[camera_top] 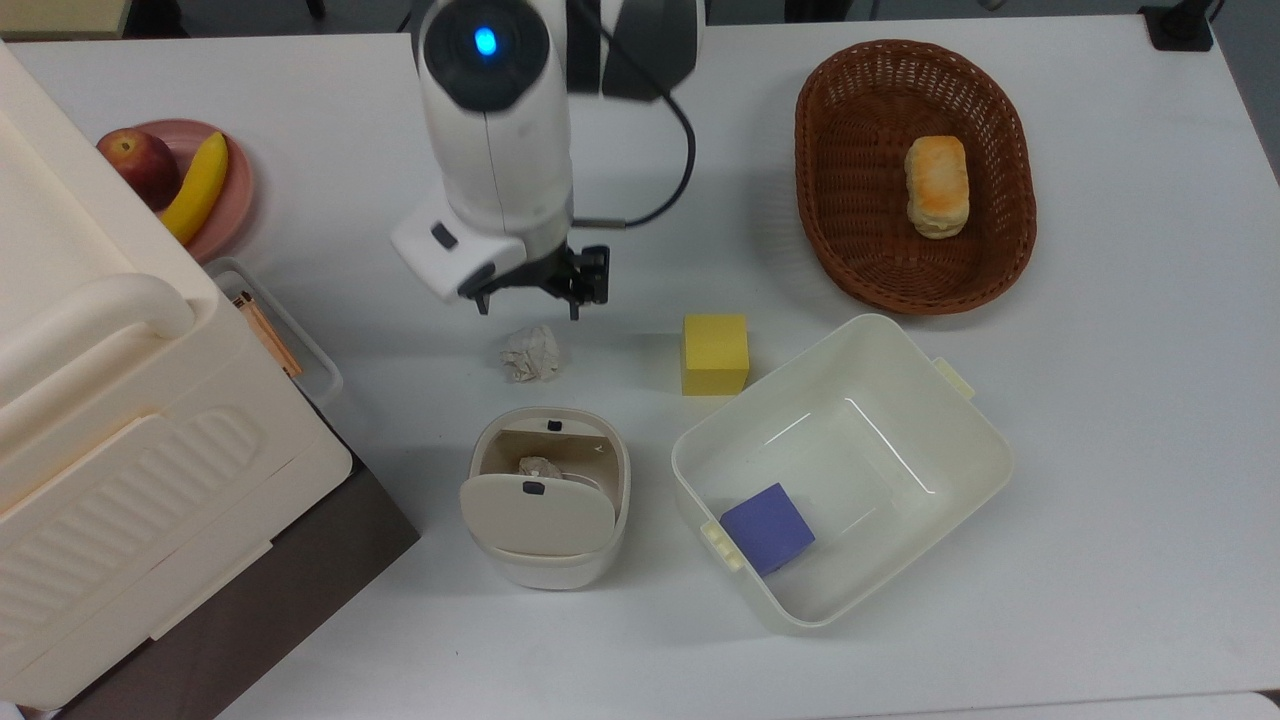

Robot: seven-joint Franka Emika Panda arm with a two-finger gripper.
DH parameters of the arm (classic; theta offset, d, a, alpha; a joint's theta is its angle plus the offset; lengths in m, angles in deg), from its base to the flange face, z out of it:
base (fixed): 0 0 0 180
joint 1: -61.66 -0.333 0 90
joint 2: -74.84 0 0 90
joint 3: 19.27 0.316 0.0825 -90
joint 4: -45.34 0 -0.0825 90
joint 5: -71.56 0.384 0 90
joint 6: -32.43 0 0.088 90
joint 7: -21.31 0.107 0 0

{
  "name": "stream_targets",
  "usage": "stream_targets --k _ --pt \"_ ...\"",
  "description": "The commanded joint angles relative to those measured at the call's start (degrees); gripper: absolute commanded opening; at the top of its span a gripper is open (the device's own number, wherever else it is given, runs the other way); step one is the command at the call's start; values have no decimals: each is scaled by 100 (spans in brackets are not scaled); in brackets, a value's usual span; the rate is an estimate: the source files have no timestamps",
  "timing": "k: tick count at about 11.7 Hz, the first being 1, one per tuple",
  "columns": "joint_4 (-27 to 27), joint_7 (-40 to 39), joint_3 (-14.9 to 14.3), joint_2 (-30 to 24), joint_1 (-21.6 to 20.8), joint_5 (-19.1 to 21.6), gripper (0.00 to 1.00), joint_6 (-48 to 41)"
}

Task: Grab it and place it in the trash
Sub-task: 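Lower the gripper, close on the paper ball, and lift it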

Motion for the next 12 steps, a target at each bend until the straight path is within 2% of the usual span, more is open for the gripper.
stream_targets --k 1,4,12 --pt "277 -41 -15 195 -250 -140 87 430" --pt "357 -5 -24 459 -259 -193 87 853" --pt "427 -208 -76 433 -119 -676 85 775"
